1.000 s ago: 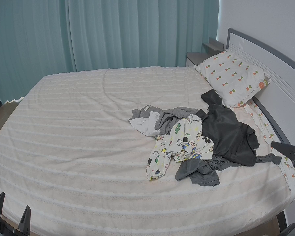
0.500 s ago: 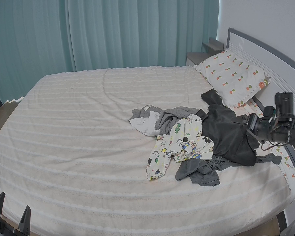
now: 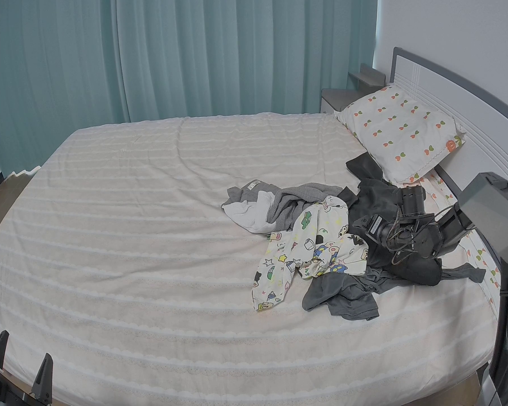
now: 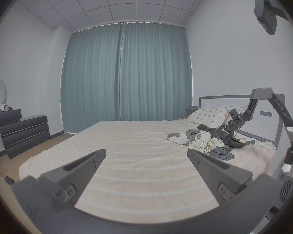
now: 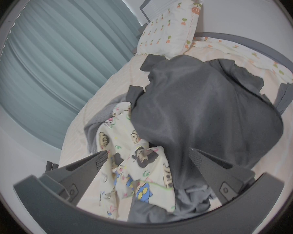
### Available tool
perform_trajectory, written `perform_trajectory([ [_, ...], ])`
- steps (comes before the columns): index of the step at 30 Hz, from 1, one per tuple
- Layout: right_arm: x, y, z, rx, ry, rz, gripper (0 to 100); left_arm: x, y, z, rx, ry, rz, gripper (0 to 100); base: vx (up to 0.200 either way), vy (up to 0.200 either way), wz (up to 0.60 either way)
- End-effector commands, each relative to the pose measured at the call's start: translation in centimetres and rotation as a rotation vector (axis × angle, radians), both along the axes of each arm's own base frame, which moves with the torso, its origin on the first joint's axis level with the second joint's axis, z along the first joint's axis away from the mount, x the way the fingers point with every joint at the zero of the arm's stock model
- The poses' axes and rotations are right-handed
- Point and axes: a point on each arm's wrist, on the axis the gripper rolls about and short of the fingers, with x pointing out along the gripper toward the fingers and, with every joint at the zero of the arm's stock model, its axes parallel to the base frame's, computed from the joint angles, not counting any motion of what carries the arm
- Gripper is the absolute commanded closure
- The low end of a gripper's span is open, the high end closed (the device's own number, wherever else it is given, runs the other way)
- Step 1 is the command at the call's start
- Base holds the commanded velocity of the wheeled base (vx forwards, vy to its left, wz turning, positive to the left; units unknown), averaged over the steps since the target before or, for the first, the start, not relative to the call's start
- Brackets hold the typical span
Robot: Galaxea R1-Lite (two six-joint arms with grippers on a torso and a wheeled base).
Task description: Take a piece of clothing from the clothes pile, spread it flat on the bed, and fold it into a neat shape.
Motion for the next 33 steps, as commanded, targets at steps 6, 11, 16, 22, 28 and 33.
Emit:
perform_trajectory([
  [6, 0.1, 1.3, -2.8, -0.008, 0.053, 0.027, 0, 0.0, 0.0, -0.5, 0.000, 0.006, 0.001, 0, 0.000, 0.000, 0.00],
  [11, -0.5, 2.3, -2.7, -0.012, 0.062, 0.052, 0, 0.1, 0.0, -0.5, 0.000, 0.007, 0.001, 0, 0.000, 0.000, 0.00],
  [16, -0.9, 2.9, -1.8, -0.011, 0.048, 0.063, 0, 0.1, 0.0, -0.5, 0.000, 0.007, 0.001, 0, 0.000, 0.000, 0.00],
  [22, -2.2, 3.4, -0.4, -0.013, 0.043, 0.081, 0, 0.1, 0.0, -0.5, 0.000, 0.007, 0.001, 0, 0.000, 0.000, 0.00],
  [28, -3.2, 3.8, -1.0, -0.024, 0.067, 0.095, 0, 0.1, 0.0, -0.5, 0.000, 0.007, 0.001, 0, 0.000, 0.000, 0.00],
  [33, -4.4, 5.1, -1.3, -0.018, 0.007, 0.133, 0, 0.1, 0.0, -0.5, 0.000, 0.007, 0.001, 0, 0.000, 0.000, 0.00],
])
